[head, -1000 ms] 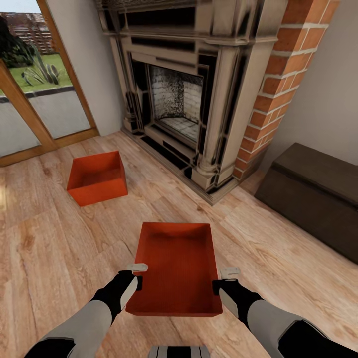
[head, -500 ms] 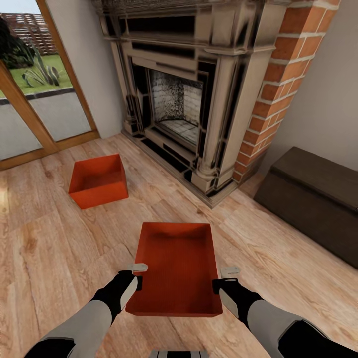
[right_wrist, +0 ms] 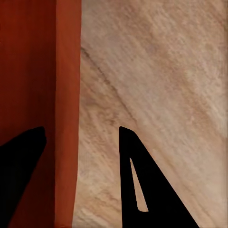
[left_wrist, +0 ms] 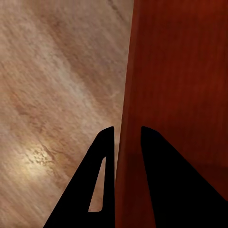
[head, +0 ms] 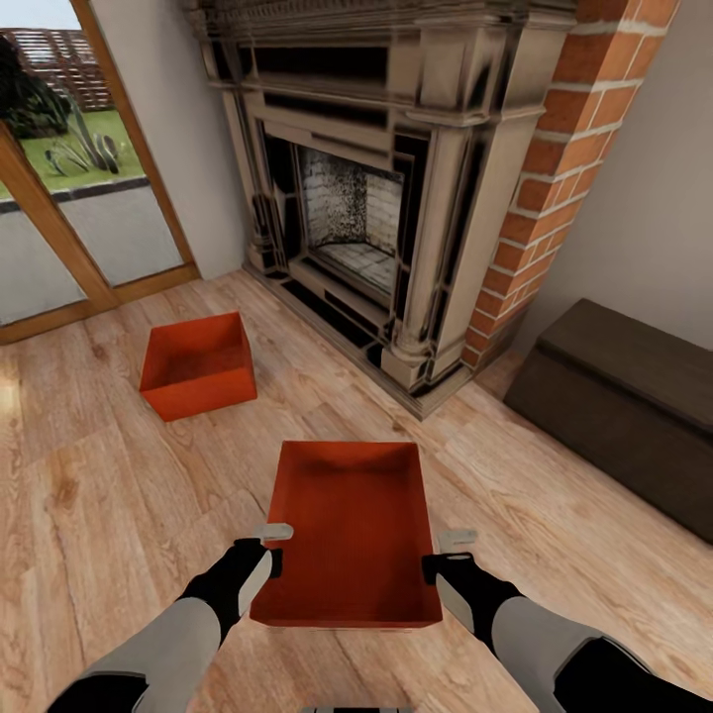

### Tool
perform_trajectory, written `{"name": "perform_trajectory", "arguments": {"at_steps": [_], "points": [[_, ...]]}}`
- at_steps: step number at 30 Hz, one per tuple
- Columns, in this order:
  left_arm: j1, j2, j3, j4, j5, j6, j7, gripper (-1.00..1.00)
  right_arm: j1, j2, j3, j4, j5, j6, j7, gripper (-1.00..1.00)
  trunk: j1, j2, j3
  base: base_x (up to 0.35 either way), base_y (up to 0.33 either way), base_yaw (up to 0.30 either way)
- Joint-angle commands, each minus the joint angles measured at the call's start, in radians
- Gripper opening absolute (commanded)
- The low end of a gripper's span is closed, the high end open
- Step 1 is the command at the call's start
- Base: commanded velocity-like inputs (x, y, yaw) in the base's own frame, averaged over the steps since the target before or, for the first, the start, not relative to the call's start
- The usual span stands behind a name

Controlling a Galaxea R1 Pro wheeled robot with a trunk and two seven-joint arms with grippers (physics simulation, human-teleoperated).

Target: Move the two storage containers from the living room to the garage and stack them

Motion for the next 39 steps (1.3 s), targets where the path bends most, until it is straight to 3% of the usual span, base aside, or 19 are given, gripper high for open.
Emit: {"name": "perform_trajectory", "arguments": {"at_steps": [1,14,25,26,29,39], "points": [[0.0,0.003,0.0,-0.006,0.003,0.006,0.01,-1.0,0.0,-0.001,0.008,-0.004,-0.005,0.001,-0.008,-1.0,0.0,0.0,-0.001,0.0,0.0,0.0],[0.0,0.009,-0.005,-0.039,0.043,0.008,0.009,-1.0,0.0,-0.008,0.008,-0.024,-0.004,-0.055,-0.001,-1.0,0.0,0.0,-0.001,0.0,0.0,0.0],[0.0,0.009,-0.005,-0.039,0.056,0.008,0.009,-1.0,0.0,-0.01,0.008,-0.024,-0.003,-0.047,0.028,-1.0,0.0,0.0,-0.001,0.0,0.0,0.0],[0.0,0.009,-0.005,-0.039,-0.001,0.008,0.009,-1.0,0.0,-0.011,0.008,-0.024,-0.003,-0.047,0.05,-1.0,0.0,0.0,-0.001,0.0,0.0,0.0],[0.001,0.009,-0.005,-0.039,-0.001,0.008,0.009,-1.0,0.0,-0.013,0.008,-0.024,-0.002,-0.046,0.085,-1.0,0.0,0.0,-0.001,0.0,0.0,0.0],[0.0,0.009,-0.005,-0.04,-0.001,0.008,0.009,-1.0,0.0,-0.013,0.008,-0.024,-0.001,-0.046,0.09,-1.0,0.0,0.0,-0.001,0.0,0.0,0.0]]}}
